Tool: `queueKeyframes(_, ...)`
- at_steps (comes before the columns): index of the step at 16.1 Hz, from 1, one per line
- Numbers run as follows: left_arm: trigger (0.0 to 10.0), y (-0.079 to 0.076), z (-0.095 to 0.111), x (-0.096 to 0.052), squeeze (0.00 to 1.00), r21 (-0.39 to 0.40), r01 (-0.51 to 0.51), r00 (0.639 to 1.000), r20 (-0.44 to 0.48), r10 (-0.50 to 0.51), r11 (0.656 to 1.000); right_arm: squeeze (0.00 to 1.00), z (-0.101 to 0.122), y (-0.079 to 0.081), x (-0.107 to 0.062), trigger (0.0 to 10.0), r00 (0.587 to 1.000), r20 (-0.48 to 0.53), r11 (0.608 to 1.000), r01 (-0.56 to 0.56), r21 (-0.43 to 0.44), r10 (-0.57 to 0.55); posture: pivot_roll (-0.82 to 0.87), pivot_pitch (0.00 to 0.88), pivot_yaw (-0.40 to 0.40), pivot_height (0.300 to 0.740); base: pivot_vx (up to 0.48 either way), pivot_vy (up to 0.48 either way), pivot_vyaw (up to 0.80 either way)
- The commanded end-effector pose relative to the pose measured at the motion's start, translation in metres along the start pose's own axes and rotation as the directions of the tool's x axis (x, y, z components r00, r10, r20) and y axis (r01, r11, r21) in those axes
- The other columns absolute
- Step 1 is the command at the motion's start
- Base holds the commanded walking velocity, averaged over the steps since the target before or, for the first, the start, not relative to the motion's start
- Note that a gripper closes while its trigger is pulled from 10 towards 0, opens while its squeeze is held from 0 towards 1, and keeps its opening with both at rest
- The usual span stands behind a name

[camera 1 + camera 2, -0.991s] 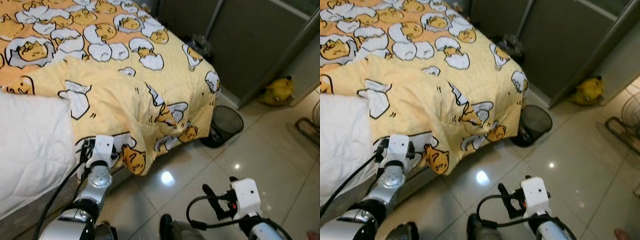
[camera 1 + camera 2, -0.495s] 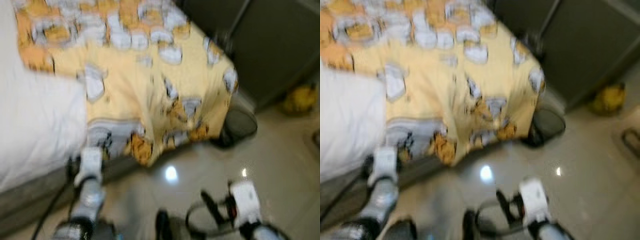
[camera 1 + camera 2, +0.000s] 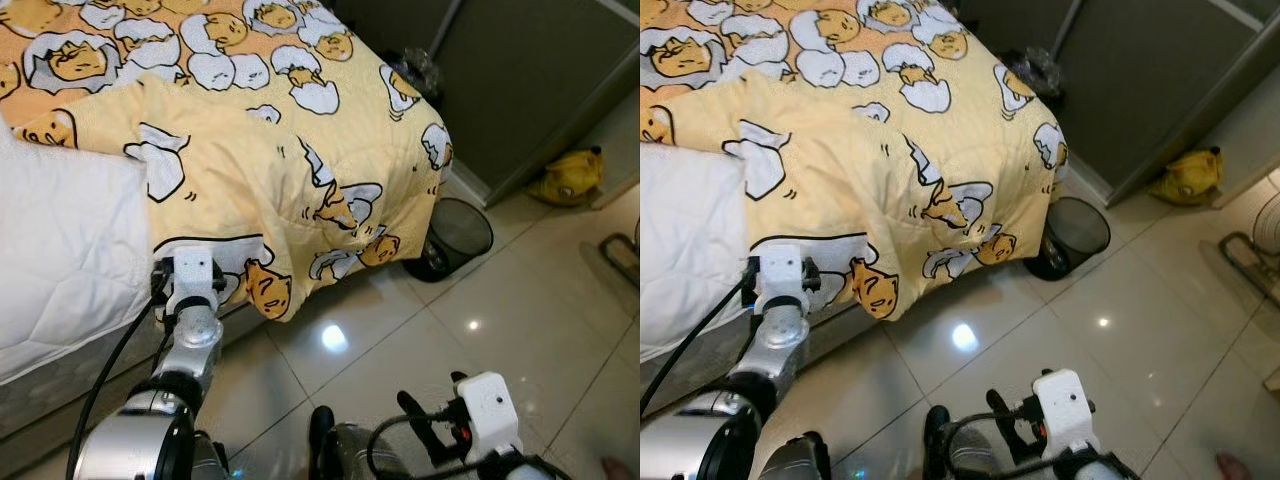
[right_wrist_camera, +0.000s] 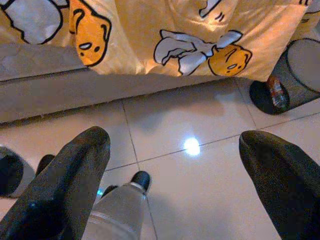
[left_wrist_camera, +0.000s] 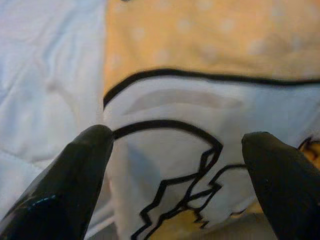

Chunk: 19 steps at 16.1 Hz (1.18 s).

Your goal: Clean up the room

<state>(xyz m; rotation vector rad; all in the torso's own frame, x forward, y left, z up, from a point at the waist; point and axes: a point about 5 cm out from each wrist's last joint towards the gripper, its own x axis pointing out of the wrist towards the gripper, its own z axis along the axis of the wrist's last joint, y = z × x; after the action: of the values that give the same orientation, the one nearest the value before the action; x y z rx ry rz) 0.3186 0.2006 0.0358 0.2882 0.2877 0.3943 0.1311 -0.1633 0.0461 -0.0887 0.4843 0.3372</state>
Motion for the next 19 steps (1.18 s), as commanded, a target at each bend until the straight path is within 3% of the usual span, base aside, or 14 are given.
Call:
queueKeyframes(1,10.0,0.002,-0.009,-0.002,0.0,0.041,-0.02,0.998,-0.052,0.022,0.999,0.0,-0.002,-0.006,-0.007,10.0,0.999,-0.026,0.999,0.029,-0.019,-0.03,-0.23,0.227,-0.189,0.74,0.0,0.0,0.0)
queueKeyframes(4,10.0,0.012,-0.01,0.003,0.0,0.044,-0.052,0.995,-0.088,0.056,0.998,0.0,-0.006,-0.009,-0.021,10.0,0.997,-0.056,0.998,0.056,-0.019,-0.057,-0.27,0.244,-0.19,0.74,0.0,0.0,0.0)
queueKeyframes(6,10.0,0.007,-0.004,0.005,0.0,-0.043,0.01,0.996,-0.093,-0.014,0.999,0.0,-0.007,-0.008,-0.031,10.0,0.995,-0.071,0.998,0.064,-0.018,-0.065,-0.29,0.253,-0.195,0.74,0.0,0.0,0.0)
queueKeyframes(9,10.0,0.003,0.0,0.007,0.0,-0.08,0.067,0.992,-0.097,-0.075,0.995,0.0,-0.007,-0.006,-0.036,10.0,0.995,-0.079,0.998,0.065,-0.015,-0.066,-0.3,0.266,-0.196,0.74,0.0,0.0,0.0)
queueKeyframes(10,6.6,0.004,-0.002,0.009,0.0,-0.036,0.099,0.985,-0.138,-0.103,0.994,0.0,-0.009,-0.004,-0.04,10.0,0.993,-0.096,0.998,0.063,-0.012,-0.064,-0.31,0.28,-0.197,0.74,0.0,0.0,0.0)
queueKeyframes(12,0.0,0.012,-0.004,0.012,0.0,-0.034,0.068,0.983,-0.171,-0.073,0.997,0.0,-0.007,-0.004,-0.042,10.0,0.993,-0.099,0.998,0.063,-0.011,-0.064,-0.33,0.289,-0.201,0.74,0.0,0.0,0.0)
queueKeyframes(16,0.0,0.021,-0.003,0.015,0.0,-0.06,0.046,0.985,-0.164,-0.056,0.997,0.0,-0.007,-0.005,-0.036,10.0,0.993,-0.102,0.998,0.06,-0.008,-0.061,-0.29,0.269,-0.205,0.74,0.0,0.0,0.0)
queueKeyframes(19,0.0,0.015,-0.01,0.01,0.0,-0.061,0.135,0.975,-0.17,-0.144,0.989,0.0,-0.005,-0.006,-0.025,10.0,0.995,-0.089,0.999,0.052,-0.006,-0.053,-0.26,0.258,-0.194,0.74,0.0,0.0,0.0)
